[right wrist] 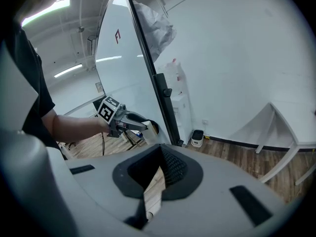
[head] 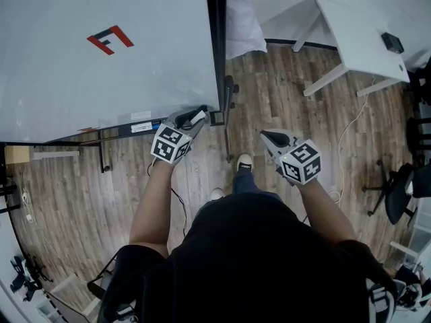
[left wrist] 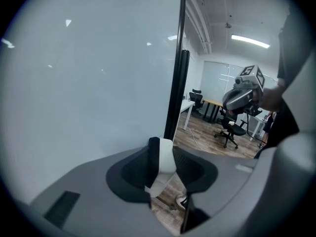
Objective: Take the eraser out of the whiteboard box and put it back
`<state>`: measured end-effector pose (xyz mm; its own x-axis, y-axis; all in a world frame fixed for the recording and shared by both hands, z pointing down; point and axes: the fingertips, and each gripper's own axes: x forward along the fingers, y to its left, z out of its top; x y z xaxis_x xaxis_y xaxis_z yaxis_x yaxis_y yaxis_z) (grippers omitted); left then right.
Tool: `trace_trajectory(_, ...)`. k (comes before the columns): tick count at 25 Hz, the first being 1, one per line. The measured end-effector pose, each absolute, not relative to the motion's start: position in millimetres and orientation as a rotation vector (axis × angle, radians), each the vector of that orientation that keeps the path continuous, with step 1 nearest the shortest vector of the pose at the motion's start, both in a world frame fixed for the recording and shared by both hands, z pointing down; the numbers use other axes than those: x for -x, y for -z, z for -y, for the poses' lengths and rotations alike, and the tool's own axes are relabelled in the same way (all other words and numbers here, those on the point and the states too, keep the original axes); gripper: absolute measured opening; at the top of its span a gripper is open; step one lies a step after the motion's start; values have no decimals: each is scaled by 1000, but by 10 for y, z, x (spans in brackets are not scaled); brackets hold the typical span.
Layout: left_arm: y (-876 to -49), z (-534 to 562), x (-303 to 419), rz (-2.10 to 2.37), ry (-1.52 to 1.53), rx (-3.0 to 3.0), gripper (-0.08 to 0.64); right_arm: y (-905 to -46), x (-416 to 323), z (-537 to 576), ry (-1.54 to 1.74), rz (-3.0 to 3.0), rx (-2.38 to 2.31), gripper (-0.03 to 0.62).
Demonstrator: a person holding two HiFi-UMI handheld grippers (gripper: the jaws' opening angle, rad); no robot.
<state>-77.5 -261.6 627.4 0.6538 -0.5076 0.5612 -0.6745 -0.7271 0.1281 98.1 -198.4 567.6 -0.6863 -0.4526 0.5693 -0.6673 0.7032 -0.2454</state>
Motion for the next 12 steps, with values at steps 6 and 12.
trace_trajectory(6, -6052, 2603, 790, 961, -681, -2581, 153, -5595, -956, 1894, -588, 2448, -853, -5)
trace_trajectory(12, -5909, 2566, 836, 978, -659, -2598, 153, -5526, -901, 1844, -563, 2461, -847, -5)
